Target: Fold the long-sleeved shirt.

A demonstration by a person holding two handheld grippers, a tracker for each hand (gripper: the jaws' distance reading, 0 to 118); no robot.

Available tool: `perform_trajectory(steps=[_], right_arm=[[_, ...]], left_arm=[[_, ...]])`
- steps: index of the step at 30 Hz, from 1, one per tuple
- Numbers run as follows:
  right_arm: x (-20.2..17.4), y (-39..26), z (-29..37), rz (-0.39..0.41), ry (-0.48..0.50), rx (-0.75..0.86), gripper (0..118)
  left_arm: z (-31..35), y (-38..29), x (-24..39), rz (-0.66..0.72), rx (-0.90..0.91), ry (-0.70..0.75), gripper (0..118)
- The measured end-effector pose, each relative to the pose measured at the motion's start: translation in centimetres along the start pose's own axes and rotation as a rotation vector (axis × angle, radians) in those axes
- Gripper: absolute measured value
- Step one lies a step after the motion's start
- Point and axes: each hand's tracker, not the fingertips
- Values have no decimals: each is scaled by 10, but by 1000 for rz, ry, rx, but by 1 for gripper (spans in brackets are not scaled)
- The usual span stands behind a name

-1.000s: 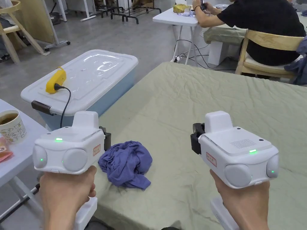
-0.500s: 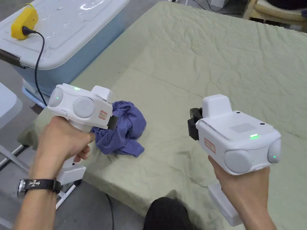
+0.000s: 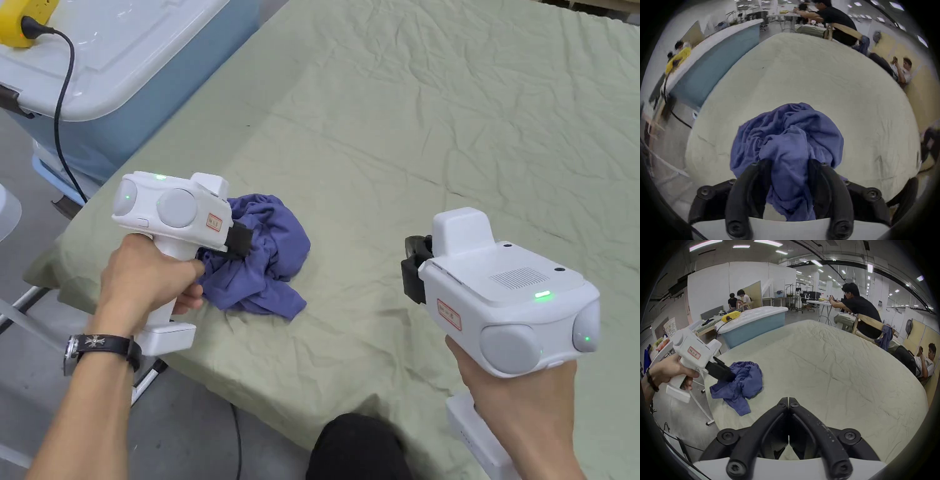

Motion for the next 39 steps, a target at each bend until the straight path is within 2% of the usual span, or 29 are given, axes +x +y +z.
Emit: perform_trajectory(steps=[2,5,10,13,14,17,21,23,32,39], right_arm=[[1,-1,0,2,-3,-9,1],[4,-2,2,-15,-10,-6,1],[6,1,19,-24,-13,23,1],[8,3,35,-28,-19,52,1],[10,3,41,-32,-22,64,1],[16,4,66,-46,-42,111,1],[32,3,108,-81,-80,182,1],[42,-1,130,-89,-105,211,1],[91,-26,226,-169,-250,328,1],[126,-56,278,-247,-338,368,1]], left_arm=[[1,-3,-2,3,27,16,18],[4,-10,3,-13,71,30,14],[27,-20,14,-6,121,43,13],[61,-23,24,44,243,-24,12],[75,-23,29,53,277,-5,11],[122,-18,54,-21,379,47,11],[190,-7,89,-36,541,15,10],[221,0,112,-97,595,38,10],[341,42,222,-247,862,-81,10],[388,64,302,-324,952,-214,10]])
